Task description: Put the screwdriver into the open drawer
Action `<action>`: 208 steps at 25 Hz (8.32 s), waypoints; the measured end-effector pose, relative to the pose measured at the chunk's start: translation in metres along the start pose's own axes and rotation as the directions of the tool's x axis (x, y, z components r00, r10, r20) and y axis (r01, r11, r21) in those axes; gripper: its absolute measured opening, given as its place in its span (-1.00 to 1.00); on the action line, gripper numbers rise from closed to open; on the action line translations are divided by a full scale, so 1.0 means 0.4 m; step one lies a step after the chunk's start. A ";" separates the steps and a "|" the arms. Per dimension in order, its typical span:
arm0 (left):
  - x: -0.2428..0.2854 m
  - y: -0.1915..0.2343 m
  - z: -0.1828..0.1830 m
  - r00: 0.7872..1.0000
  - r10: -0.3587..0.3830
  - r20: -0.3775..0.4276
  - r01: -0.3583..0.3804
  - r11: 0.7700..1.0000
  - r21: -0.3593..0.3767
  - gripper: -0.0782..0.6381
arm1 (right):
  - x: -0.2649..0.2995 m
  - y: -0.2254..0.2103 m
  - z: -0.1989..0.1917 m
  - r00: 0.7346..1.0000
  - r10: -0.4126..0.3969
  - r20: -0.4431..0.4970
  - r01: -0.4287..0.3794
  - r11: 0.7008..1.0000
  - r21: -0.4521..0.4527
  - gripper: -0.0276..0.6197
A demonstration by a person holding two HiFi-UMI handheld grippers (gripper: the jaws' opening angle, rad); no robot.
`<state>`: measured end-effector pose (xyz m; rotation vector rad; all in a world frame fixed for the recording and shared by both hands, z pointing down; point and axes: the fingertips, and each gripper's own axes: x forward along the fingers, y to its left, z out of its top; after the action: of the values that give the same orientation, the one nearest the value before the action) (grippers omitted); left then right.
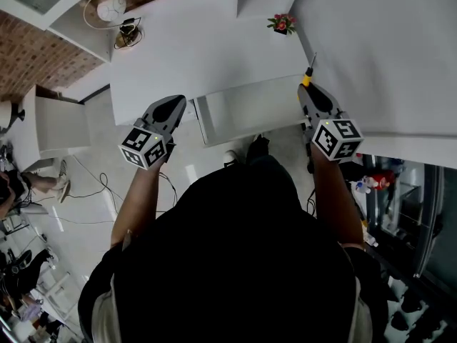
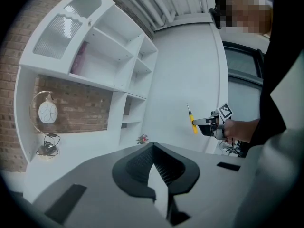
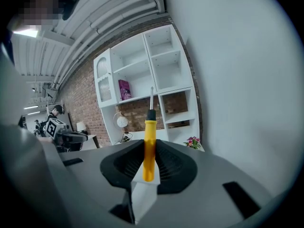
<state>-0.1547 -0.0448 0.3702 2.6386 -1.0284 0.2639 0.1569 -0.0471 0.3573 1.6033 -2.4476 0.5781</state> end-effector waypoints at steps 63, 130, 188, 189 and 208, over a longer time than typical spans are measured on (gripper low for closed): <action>0.184 0.136 -0.020 0.989 0.133 -0.064 -0.137 0.989 -0.048 -0.73 | 0.363 -0.130 -0.138 0.949 0.202 -0.243 -0.212 0.977 -0.012 -0.66; 0.149 0.184 -0.252 0.945 0.257 -0.202 -0.288 0.947 -0.143 -0.73 | 0.533 -0.069 -0.661 0.717 0.293 -0.632 -0.447 0.890 -0.094 -0.66; 0.100 0.188 -0.464 0.905 0.295 -0.306 -0.362 0.913 -0.190 -0.73 | 0.546 -0.137 -1.087 0.476 0.147 -0.867 -0.620 0.755 -0.213 -0.66; 0.097 0.189 -0.468 0.904 0.298 -0.308 -0.365 0.911 -0.191 -0.73 | 0.548 -0.136 -1.093 0.474 0.146 -0.868 -0.623 0.753 -0.214 -0.66; 0.074 0.178 -0.545 0.894 0.291 -0.342 -0.383 0.892 -0.240 -0.73 | 0.559 -0.140 -1.195 0.416 0.113 -0.902 -0.643 0.738 -0.204 -0.66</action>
<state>-0.1951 -0.0398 0.5977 2.0577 -1.3044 0.5186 0.0785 -0.0641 0.8820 0.2749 -1.8673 0.4939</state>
